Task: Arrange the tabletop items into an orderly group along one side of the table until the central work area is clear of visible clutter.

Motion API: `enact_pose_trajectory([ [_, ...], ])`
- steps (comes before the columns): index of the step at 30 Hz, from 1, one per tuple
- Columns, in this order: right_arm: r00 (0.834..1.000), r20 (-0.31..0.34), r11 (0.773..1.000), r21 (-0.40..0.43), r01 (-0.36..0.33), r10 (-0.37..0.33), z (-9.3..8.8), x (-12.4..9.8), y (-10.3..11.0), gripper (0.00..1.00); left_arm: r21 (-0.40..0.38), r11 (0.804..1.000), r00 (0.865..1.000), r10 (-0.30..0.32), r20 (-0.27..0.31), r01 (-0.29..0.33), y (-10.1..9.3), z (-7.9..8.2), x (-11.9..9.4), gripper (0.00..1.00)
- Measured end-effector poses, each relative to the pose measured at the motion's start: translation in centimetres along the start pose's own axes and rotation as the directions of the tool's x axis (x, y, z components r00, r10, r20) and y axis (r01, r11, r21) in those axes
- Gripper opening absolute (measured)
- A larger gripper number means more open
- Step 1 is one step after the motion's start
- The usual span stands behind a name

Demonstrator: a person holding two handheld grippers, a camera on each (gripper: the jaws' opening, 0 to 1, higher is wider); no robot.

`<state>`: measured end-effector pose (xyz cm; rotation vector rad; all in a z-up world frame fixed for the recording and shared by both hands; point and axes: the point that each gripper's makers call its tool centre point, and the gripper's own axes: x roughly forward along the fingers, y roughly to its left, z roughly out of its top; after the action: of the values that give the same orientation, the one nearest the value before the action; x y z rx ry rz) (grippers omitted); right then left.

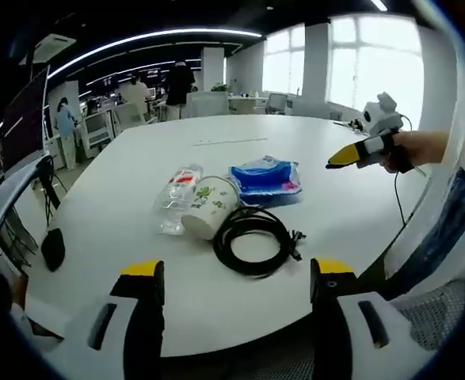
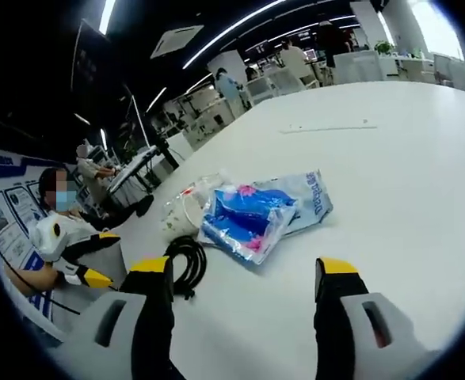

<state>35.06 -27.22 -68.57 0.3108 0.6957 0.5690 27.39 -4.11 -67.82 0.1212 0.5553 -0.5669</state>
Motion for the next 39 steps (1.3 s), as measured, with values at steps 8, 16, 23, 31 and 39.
enact_pose_trajectory([
  [8,0.999,0.044,1.0,0.011,0.005,-0.006,0.7,-1.5,-0.5,0.69,0.003,1.0,1.0,0.002,-0.026,-0.002,-0.1,-0.5,0.3,0.76],
  [16,0.996,0.075,0.997,0.074,0.032,-0.037,0.1,-3.3,-3.3,0.69,-0.022,1.0,0.999,0.008,-0.04,-0.009,0.2,-0.7,0.5,0.73],
  [23,0.997,0.075,0.994,0.11,-0.008,-0.001,0.4,-3.8,-3.9,0.69,0.033,0.999,0.989,0.046,-0.137,-0.042,0.8,-2.8,0.7,0.69],
  [31,0.995,0.033,0.994,-0.061,-0.09,0.092,1.8,-3.4,-3.5,0.71,0.003,0.995,0.991,0.102,-0.089,-0.102,1.7,-1.6,0.1,0.68],
  [39,0.99,0.141,1.0,0.01,-0.027,0.025,3.5,-1.1,-1.4,0.76,-0.04,0.999,0.998,-0.001,-0.066,-0.002,0.3,-1.1,0.7,0.72],
])
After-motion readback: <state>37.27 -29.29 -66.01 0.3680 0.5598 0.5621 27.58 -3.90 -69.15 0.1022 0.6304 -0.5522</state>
